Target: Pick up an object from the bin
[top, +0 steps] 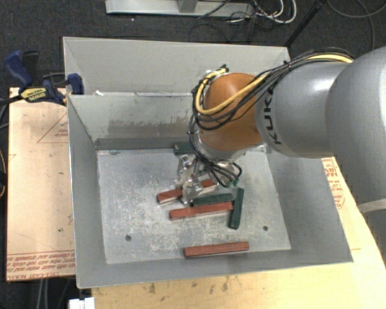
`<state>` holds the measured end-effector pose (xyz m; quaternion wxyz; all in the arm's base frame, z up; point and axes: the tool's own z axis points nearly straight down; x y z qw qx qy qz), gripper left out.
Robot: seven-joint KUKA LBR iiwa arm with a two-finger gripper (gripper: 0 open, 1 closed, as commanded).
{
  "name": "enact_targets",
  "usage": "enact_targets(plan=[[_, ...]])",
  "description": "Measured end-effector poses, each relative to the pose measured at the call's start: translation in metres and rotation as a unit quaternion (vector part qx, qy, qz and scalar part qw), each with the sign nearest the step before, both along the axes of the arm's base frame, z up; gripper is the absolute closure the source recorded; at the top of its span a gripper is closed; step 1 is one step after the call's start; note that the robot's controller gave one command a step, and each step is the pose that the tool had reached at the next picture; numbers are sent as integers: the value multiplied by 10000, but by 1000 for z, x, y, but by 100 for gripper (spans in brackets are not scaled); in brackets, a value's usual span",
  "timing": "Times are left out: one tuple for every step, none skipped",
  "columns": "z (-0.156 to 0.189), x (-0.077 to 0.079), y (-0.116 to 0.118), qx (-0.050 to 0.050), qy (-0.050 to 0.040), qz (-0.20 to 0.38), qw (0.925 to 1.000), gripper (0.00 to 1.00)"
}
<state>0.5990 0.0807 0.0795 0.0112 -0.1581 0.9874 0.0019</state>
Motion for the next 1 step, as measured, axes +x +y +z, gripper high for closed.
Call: enact_targets(plan=[[198,-5,15,-24,46,111,9999,100]])
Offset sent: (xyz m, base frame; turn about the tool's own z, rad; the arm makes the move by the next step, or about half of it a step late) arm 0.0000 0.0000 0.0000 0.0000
